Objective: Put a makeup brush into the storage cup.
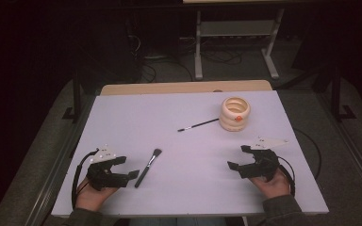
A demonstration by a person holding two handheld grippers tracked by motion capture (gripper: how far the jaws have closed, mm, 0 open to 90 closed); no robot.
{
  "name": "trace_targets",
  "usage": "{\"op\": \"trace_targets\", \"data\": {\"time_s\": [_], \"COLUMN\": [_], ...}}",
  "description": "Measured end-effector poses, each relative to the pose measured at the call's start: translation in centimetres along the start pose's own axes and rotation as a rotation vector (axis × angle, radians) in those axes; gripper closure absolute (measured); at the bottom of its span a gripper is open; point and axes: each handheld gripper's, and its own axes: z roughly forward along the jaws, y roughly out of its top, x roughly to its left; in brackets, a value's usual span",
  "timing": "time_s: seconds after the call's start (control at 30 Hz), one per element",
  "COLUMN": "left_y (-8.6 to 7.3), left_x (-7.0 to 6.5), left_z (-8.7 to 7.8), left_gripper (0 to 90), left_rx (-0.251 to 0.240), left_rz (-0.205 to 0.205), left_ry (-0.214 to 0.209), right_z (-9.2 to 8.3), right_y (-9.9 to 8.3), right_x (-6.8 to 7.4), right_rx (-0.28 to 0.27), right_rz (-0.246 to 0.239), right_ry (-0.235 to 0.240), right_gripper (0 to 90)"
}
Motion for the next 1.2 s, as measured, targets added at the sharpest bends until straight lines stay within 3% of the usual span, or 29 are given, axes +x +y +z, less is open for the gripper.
{"op": "trace_targets", "data": {"time_s": [0.03,0.13,0.17,0.47,0.63,1.07,1.2], "left_y": [0.2,0.6,0.7,2.5,3.3,4.0,4.0], "left_x": [-0.1,0.0,-0.1,-0.8,-1.3,-2.0,-2.1], "left_z": [0.1,0.2,0.2,1.5,2.3,5.0,5.4], "left_gripper": [24.8,27.7,28.4,32.4,40.5,47.9,51.0], "left_rx": [-0.005,0.015,0.017,0.082,0.129,0.253,0.272], "left_rz": [-0.015,0.002,-0.012,0.016,0.060,0.073,0.075], "left_ry": [0.001,0.005,0.007,0.000,0.003,0.045,0.030], "right_z": [0.0,0.1,0.1,-0.1,0.0,-0.4,-0.5], "right_y": [0.0,0.1,0.2,0.3,0.3,0.4,0.5], "right_x": [0.1,0.2,0.3,0.5,0.5,0.6,0.6], "right_rx": [0.003,0.008,0.006,0.007,0.013,-0.005,-0.011], "right_rz": [0.005,-0.003,-0.002,-0.008,-0.003,-0.014,-0.012], "right_ry": [0.002,0.005,0.004,0.001,0.001,0.004,0.006], "right_gripper": [14.6,14.7,14.7,14.7,14.7,15.0,15.0]}}
